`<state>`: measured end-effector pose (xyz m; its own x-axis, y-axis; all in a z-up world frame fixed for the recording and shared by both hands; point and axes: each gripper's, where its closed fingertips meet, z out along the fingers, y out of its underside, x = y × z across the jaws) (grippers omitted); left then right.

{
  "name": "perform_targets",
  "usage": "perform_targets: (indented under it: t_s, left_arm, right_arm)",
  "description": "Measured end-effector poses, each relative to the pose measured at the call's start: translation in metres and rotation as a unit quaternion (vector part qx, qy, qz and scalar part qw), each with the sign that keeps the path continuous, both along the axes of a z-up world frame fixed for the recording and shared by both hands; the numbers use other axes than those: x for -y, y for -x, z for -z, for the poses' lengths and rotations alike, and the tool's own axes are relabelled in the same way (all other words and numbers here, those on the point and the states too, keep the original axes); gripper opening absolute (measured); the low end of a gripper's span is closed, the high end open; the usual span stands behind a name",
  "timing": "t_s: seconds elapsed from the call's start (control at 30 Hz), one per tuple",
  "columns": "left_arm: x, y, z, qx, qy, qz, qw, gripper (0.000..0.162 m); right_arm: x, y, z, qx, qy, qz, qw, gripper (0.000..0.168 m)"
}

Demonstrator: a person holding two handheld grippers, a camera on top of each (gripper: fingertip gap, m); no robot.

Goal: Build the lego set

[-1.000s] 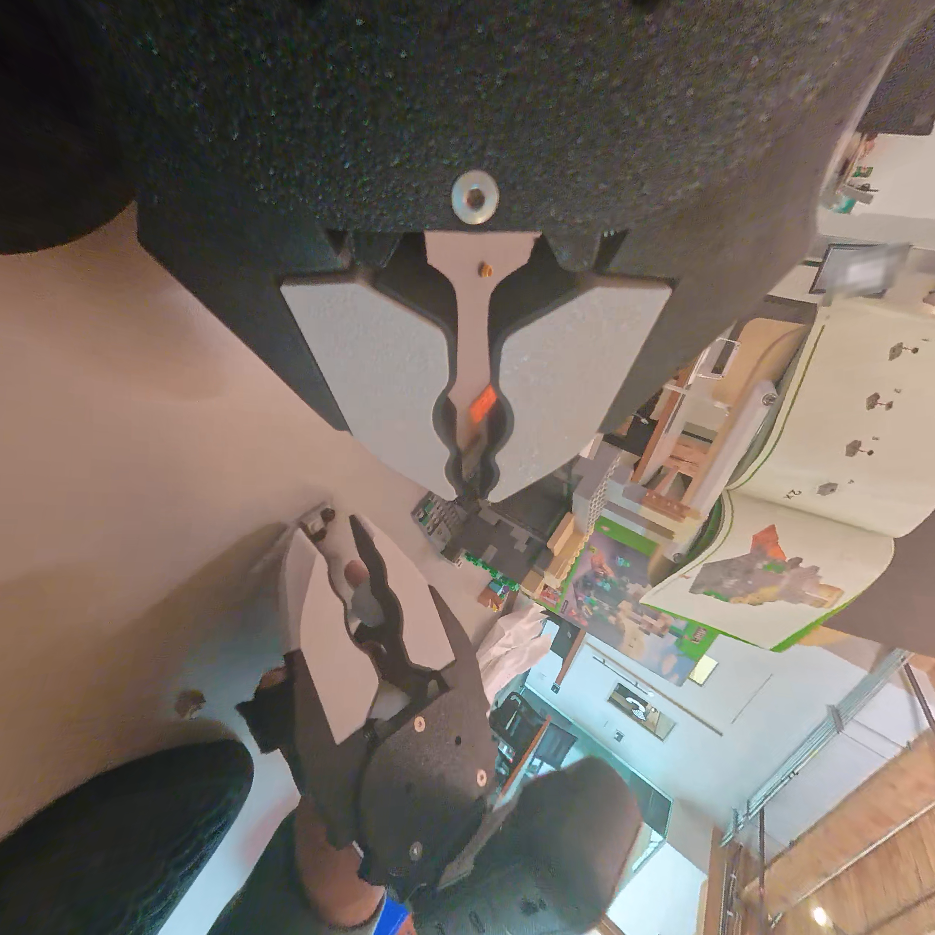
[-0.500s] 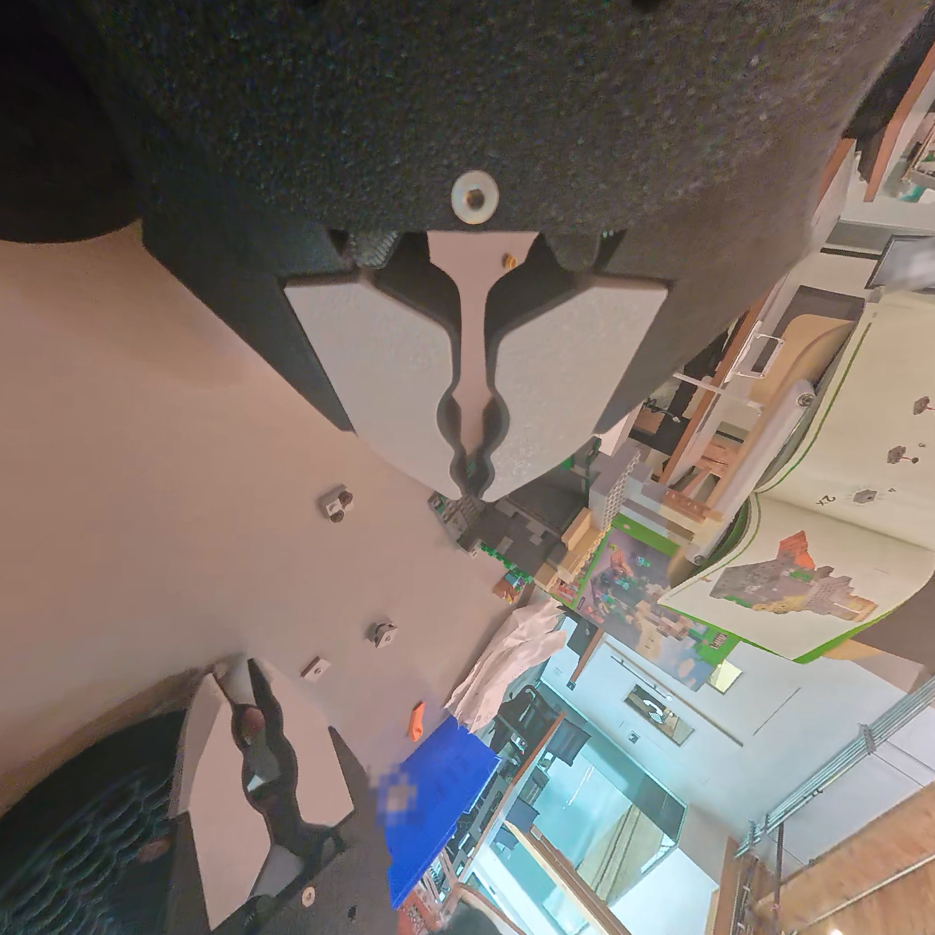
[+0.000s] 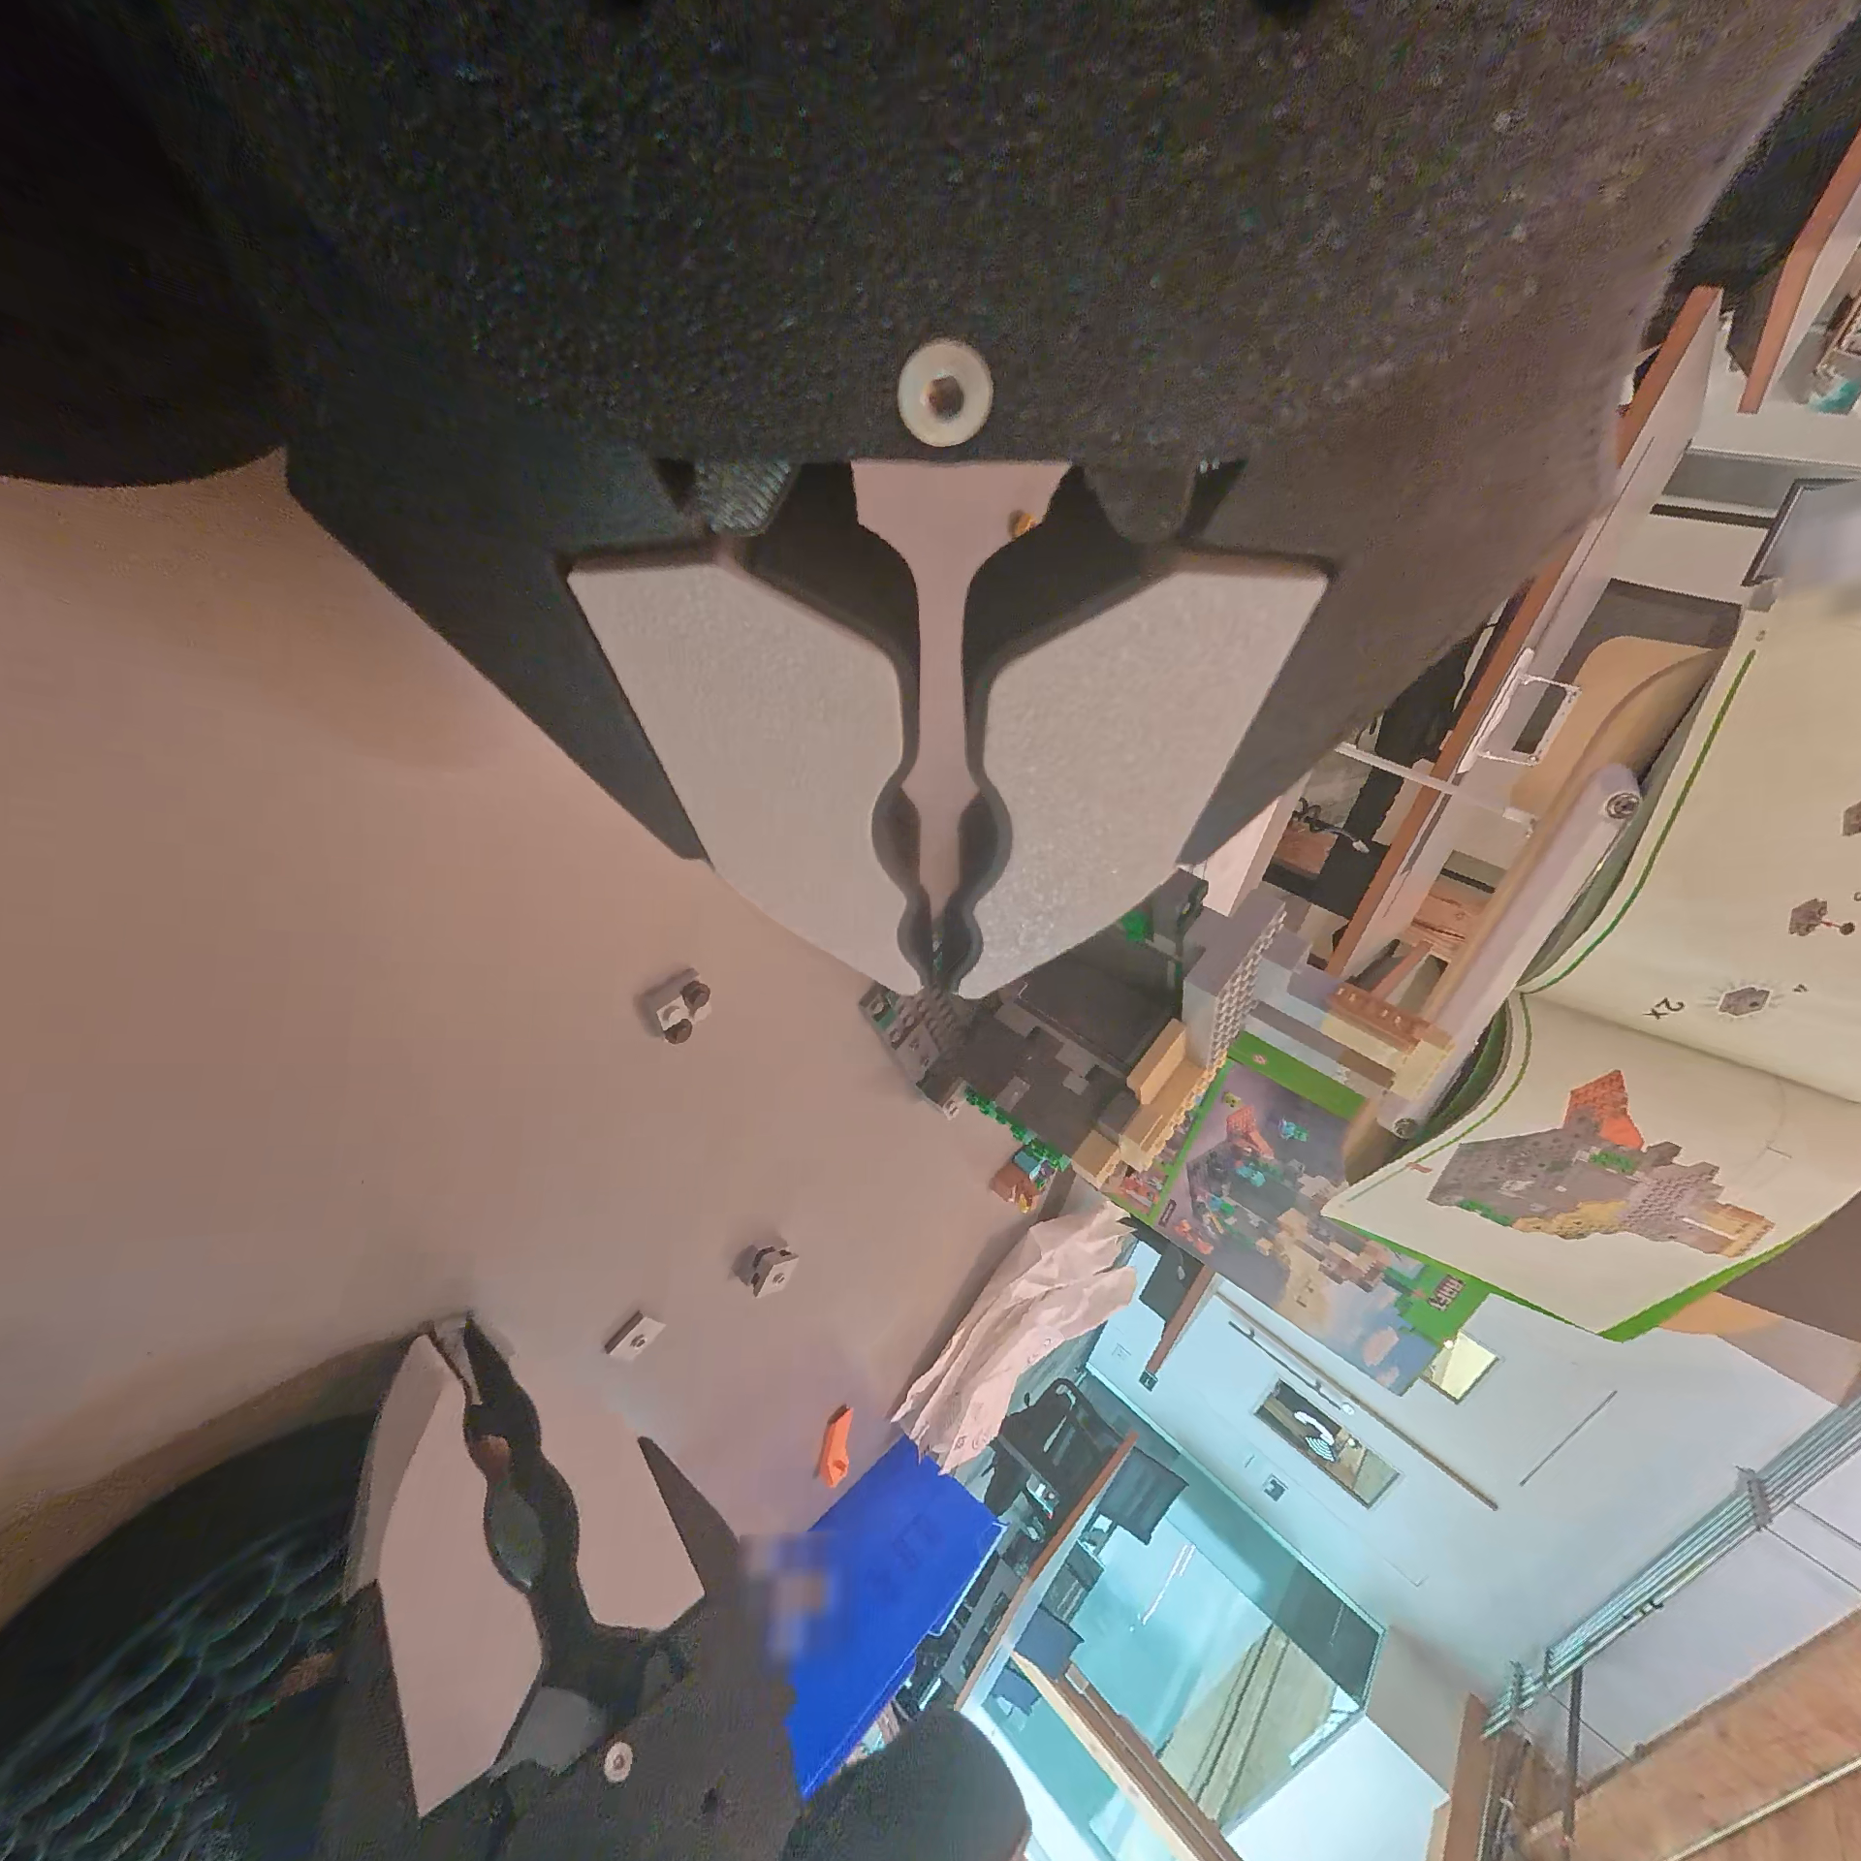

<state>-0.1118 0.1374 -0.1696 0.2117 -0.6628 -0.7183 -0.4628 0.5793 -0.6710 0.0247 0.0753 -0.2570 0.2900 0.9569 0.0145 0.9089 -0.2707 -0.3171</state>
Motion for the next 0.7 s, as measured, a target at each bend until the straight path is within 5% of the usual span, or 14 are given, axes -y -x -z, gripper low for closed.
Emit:
perform_targets:
  t_s: [0.2, 0.4, 0.7]
  left_arm:
    - [0.0, -0.001, 0.005, -0.001, 0.029, 0.004, 1.0, 0.001]
    - [0.001, -0.003, 0.016, 0.001, 0.103, 0.017, 0.995, 0.001]
    - [0.0, -0.002, 0.025, -0.004, 0.139, 0.021, 0.99, 0.006]
  right_arm:
    - [-0.023, 0.012, -0.012, -0.019, -0.026, -0.037, 0.999, 0.007]
    - [-0.057, 0.059, -0.041, -0.088, -0.068, -0.171, 0.979, 0.007]
    - [-0.071, 0.083, -0.014, -0.053, -0.015, -0.262, 0.963, 0.007]
